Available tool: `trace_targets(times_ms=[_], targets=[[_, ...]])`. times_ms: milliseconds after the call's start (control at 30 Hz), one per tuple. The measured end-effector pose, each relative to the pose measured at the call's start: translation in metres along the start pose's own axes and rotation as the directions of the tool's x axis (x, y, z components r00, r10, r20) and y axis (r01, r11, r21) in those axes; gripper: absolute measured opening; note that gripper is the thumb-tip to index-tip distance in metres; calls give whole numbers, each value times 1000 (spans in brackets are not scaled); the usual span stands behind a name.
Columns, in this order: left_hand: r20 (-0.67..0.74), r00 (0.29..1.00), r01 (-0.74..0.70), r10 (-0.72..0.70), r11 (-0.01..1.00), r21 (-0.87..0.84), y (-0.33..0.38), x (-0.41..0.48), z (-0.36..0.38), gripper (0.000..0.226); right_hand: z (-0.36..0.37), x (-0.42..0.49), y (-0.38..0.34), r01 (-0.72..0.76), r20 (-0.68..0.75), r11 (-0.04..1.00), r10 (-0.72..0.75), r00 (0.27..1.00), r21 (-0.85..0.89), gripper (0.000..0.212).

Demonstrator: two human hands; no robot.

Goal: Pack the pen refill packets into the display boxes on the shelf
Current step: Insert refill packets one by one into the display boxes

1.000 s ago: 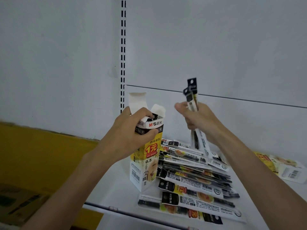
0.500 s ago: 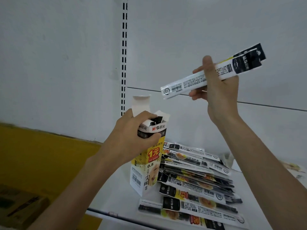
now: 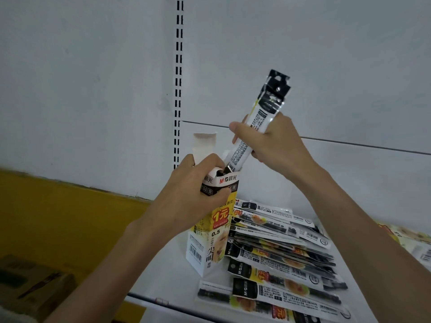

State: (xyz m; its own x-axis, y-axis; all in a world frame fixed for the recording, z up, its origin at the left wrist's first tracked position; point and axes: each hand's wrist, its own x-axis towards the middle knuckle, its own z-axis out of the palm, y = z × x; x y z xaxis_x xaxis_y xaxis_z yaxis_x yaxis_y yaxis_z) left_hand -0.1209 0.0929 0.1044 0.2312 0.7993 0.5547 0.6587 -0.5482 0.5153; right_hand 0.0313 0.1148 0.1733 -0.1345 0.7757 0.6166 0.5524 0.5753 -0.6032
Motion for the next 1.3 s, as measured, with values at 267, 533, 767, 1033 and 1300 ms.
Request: trace_targets(times_ms=[267,533,767,1033,1300], targets=[[20,1000,-4,5,999,-37,2,-1,0,25,12,14,-2,-10,187,989,38,982,-147,34],[-19,999,-39,38,998,-39,1,-3,3,29,12,10,-5,43,79,973,-26,997,-227,31],[-68,998,-25,10,976,-217,-1,-2,3,59,12,5,12,-117,254,993,121,960,-31,31],[-241,967,7,-83,954,-300,-7,-9,16,60,8,-1,18,4,277,993,30,960,-119,12],[-351,933,-27,-82,955,-295,-13,-13,26,53,15,-25,21,174,88,979,-165,982,-102,20]])
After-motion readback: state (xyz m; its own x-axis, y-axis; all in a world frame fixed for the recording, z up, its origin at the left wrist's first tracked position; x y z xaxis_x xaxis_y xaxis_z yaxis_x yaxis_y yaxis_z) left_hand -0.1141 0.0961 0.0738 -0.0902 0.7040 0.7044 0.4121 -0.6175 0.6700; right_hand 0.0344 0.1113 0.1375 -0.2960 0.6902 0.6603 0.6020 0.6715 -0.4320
